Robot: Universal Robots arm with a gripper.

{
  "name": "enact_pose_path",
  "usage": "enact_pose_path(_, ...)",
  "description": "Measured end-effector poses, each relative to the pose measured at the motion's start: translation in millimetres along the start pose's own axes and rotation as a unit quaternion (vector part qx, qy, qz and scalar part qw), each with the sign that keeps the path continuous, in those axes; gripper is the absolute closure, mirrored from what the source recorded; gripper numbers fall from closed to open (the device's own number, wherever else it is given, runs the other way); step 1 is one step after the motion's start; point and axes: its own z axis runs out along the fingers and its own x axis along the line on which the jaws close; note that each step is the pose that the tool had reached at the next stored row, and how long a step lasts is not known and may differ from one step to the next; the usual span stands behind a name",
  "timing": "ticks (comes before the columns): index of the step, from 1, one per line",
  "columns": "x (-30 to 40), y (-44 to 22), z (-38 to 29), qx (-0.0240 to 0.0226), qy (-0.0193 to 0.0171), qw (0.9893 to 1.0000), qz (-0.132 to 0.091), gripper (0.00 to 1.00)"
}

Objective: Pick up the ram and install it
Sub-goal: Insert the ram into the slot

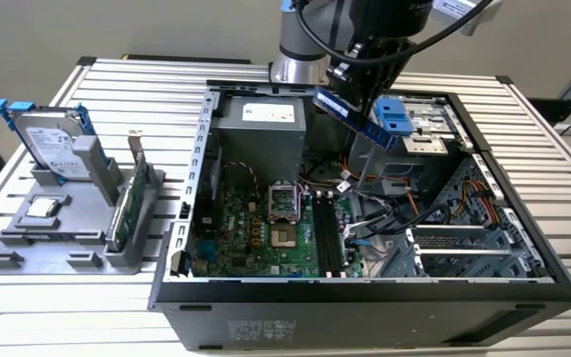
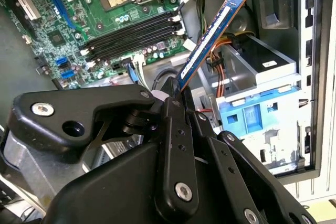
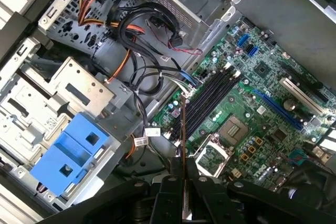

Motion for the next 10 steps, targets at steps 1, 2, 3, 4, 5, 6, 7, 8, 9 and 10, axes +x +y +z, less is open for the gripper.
enact_pose_path(1, 0.0, 0.0, 0.0, 0.0, 0.0, 1.0, 0.001, 1.0)
enact_pose_path(2, 0.0, 0.0, 0.0, 0.0, 0.0, 1.0, 0.003, 1.0)
enact_pose_path(3, 0.0, 0.0, 0.0, 0.0, -0.0001, 1.0, 0.004, 1.0)
enact_pose_path(4, -0.1, -0.1, 0.0, 0.0, -0.0001, 1.0, 0.005, 1.0)
enact_pose_path(5, -0.1, -0.1, 0.0, -0.0001, -0.0001, 1.0, 0.007, 1.0)
enact_pose_path(6, -0.1, -0.1, 0.0, -0.0001, -0.0001, 1.0, 0.008, 1.0)
enact_pose_path(7, -0.1, -0.1, 0.0, -0.0001, -0.0001, 1.0, 0.009, 1.0)
enact_pose_path(8, -0.1, -0.1, 0.0, -0.0001, -0.0002, 0.9999, 0.011, 1.0)
enact_pose_path(9, -0.1, -0.1, 0.0, -0.0001, -0.0002, 0.9999, 0.012, 1.0)
enact_pose_path(10, -0.1, -0.1, 0.0, -0.0001, -0.0002, 0.9999, 0.014, 1.0)
